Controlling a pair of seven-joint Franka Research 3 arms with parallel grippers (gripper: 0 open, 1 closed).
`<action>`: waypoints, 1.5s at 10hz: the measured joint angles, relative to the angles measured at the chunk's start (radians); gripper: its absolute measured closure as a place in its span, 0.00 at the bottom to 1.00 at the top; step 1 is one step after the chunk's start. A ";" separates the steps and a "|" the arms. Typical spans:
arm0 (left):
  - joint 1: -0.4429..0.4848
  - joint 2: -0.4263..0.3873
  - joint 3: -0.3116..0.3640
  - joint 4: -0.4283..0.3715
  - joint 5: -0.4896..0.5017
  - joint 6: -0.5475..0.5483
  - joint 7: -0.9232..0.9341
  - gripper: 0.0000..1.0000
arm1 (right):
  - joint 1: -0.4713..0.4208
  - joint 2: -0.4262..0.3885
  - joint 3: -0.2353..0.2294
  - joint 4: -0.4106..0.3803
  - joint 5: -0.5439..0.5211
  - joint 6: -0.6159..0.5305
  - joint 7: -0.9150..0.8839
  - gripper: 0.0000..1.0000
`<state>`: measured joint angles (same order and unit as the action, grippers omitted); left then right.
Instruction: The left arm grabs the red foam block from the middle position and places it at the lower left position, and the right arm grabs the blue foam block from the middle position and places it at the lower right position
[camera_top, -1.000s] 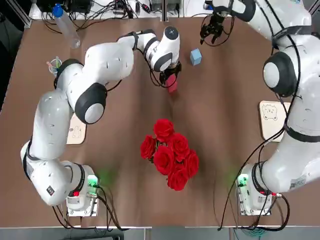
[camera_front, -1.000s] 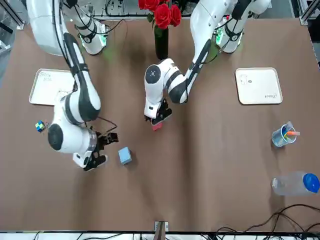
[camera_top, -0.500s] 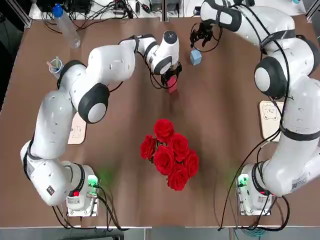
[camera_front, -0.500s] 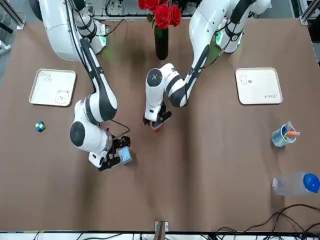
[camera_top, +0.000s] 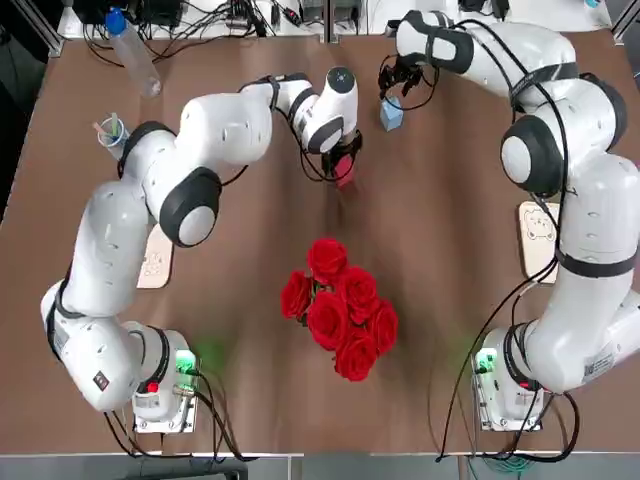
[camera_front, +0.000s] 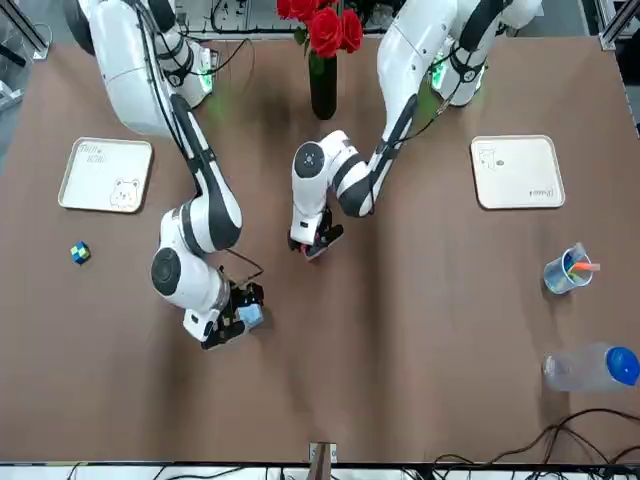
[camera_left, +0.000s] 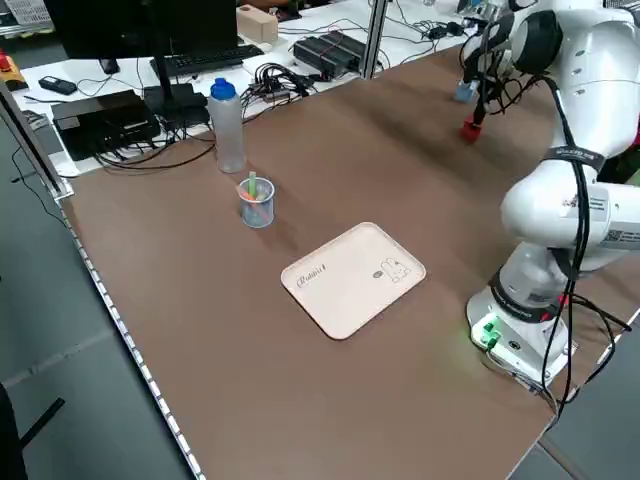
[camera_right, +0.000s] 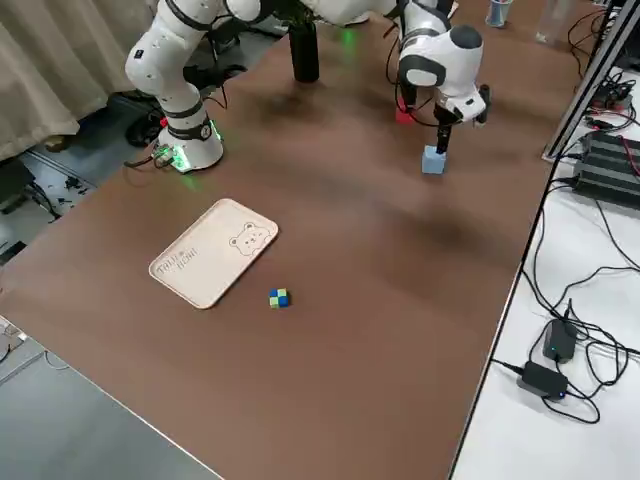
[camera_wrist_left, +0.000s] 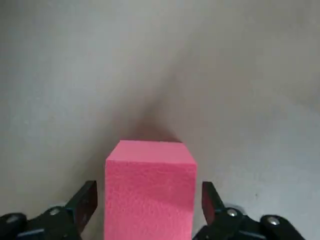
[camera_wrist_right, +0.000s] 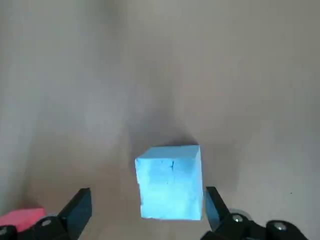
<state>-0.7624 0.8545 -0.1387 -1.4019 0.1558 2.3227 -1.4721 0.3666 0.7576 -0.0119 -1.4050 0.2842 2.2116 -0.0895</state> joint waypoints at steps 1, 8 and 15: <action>0.000 0.013 0.000 0.000 0.000 0.001 0.000 0.13 | 0.000 0.005 -0.001 0.000 -0.019 0.002 0.000 0.00; 0.075 -0.112 0.001 0.041 -0.039 -0.238 0.002 0.39 | 0.003 0.049 -0.002 0.000 -0.072 0.059 0.000 0.00; 0.415 -0.405 -0.002 -0.131 -0.045 -0.495 0.107 0.39 | 0.011 0.084 -0.003 -0.002 -0.092 0.094 0.000 0.15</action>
<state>-0.3471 0.4499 -0.1407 -1.5334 0.1106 1.8277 -1.3648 0.3776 0.8420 -0.0147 -1.4065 0.1922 2.3059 -0.0898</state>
